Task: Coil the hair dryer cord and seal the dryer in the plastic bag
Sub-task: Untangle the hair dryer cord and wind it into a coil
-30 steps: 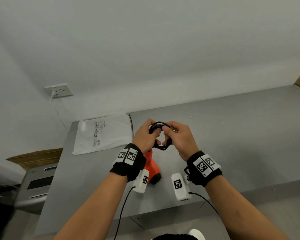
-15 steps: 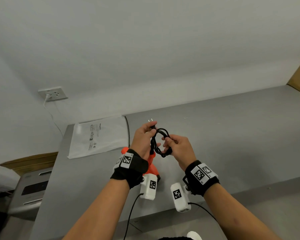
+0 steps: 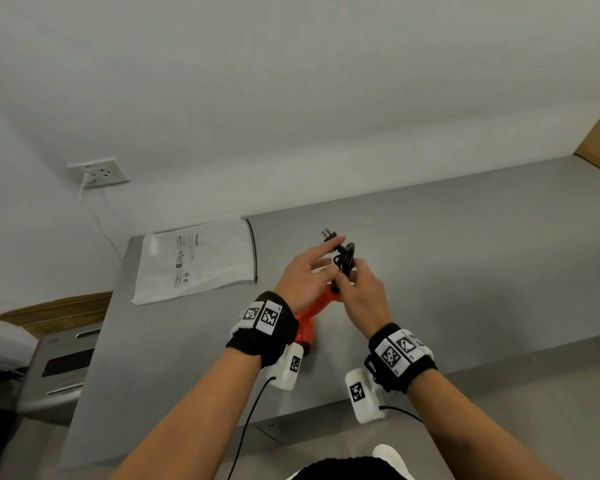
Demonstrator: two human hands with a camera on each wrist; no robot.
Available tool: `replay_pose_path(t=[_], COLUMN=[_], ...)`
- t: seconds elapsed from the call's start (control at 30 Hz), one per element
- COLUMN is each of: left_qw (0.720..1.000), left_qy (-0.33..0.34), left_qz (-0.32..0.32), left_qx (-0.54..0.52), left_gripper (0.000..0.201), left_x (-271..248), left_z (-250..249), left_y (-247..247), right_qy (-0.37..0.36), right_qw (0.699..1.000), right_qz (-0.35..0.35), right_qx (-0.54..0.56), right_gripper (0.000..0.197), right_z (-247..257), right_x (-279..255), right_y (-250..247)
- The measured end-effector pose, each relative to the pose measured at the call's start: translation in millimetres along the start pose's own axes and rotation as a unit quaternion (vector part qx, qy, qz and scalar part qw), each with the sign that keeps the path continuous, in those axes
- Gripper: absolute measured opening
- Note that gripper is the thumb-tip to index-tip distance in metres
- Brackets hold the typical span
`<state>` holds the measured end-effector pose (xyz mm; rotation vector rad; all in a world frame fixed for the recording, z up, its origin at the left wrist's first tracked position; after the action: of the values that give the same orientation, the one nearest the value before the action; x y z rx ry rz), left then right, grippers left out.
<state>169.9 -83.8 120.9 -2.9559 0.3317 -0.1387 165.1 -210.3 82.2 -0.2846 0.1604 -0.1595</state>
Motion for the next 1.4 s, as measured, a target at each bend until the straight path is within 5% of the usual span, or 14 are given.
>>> replay_pose_path(t=[0.1, 0.2, 0.33, 0.43, 0.6, 0.73, 0.83, 1.4], left_qw=[0.972, 0.916, 0.877, 0.873, 0.843, 0.834, 0.832, 0.827], left_qy=[0.022, -0.062, -0.149, -0.135, -0.127, -0.147, -0.143, -0.131], left_qz=[0.014, 0.089, 0.136, 0.117, 0.111, 0.126, 0.128, 0.139], left_qx=[0.232, 0.386, 0.436, 0.454, 0.511, 0.516, 0.521, 0.529], left_gripper=[0.064, 0.062, 0.05, 0.048, 0.048, 0.049, 0.049, 0.051], left_x=[-4.8, -25.9, -74.4, -67.6, -55.5, -60.6, -58.4, -57.9], left_z=[31.1, 104.5, 176.5, 164.2, 140.6, 143.1, 142.5, 140.9], left_y=[-9.9, -7.5, 5.9, -1.7, -5.4, -3.2, -3.6, -4.4], right_qy=[0.084, 0.167, 0.281, 0.303, 0.285, 0.205, 0.15, 0.118], right_qw=[0.993, 0.972, 0.938, 0.932, 0.947, 0.975, 0.965, 0.97], right_qz=[-0.006, -0.014, -0.008, -0.002, 0.021, 0.015, 0.006, 0.029], right_qx=[0.081, 0.165, 0.205, 0.198, 0.144, -0.078, -0.213, -0.212], right_gripper=[0.035, 0.029, 0.035, 0.035, 0.044, 0.033, 0.026, 0.022], right_z=[-40.3, -89.5, -171.9, -189.2, -189.3, -185.1, -179.0, -201.3], right_x=[18.7, 23.2, 4.2, 17.7, 36.7, 43.9, 49.8, 18.4], right_y=[-14.6, -27.1, -32.4, -26.3, -18.3, -25.1, -26.4, -54.7])
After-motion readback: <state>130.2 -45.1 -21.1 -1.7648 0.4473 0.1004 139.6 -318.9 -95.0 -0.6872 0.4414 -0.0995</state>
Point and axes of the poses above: each hand's wrist, its own x-axis towards the middle knuckle, its own y-axis out of the palm, z = x × y, the point moved 10 cm from there along x, towards the middle knuckle, and after that the axes turned 9 degrees about y, right-handed, at the moved point
